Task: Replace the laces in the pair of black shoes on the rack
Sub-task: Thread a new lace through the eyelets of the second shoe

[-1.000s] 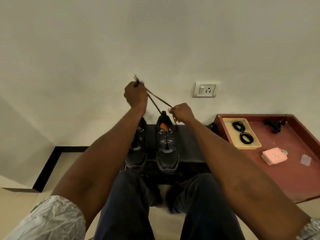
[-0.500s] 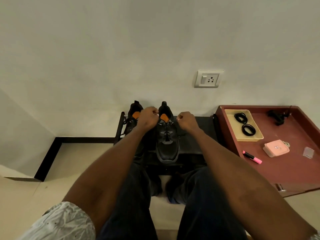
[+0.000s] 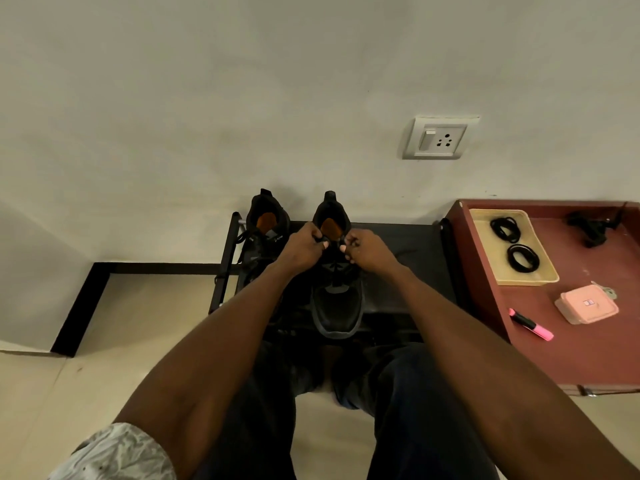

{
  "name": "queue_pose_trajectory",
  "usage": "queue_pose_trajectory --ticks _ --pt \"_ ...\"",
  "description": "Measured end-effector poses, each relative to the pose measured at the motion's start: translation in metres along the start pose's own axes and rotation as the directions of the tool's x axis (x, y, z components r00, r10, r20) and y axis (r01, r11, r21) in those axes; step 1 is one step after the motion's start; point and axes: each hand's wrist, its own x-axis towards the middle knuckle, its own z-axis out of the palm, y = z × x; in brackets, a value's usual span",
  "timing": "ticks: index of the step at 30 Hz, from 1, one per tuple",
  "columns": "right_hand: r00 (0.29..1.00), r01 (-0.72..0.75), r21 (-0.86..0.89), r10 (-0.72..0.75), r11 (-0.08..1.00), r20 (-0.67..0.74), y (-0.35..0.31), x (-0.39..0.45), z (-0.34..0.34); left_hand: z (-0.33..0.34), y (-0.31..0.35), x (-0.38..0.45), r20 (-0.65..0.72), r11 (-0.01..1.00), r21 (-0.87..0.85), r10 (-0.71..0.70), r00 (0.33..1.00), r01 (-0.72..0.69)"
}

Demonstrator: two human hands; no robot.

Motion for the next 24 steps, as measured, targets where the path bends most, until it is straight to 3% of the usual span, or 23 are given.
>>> queue_pose_trajectory --ticks 4,13,19,24 --pt "0.999 -0.05 0.138 0.048 0.989 0.018 -0.001 -0.001 -0.004 -0.005 -0.002 -0.001 0.025 0.995 0.066 0.071 0.997 -0.072" --pt "0.998 0.005 0.017 -0.004 1.0 -0.058 0.003 0.001 -0.006 -0.005 -0.001 0.001 0.03 0.977 0.153 0.146 0.989 -0.148" --pt "0.999 0.032 -0.116 -0.035 0.993 -0.026 0.003 0.002 -0.011 -0.008 -0.003 0.001 0.06 0.96 0.218 0.167 0.984 -0.176" --pt "1.0 -0.021 -0.172 0.021 0.985 0.0 0.006 0.0 -0.013 -0.015 -0.006 0.0 0.088 0.93 0.329 0.145 0.986 -0.166"
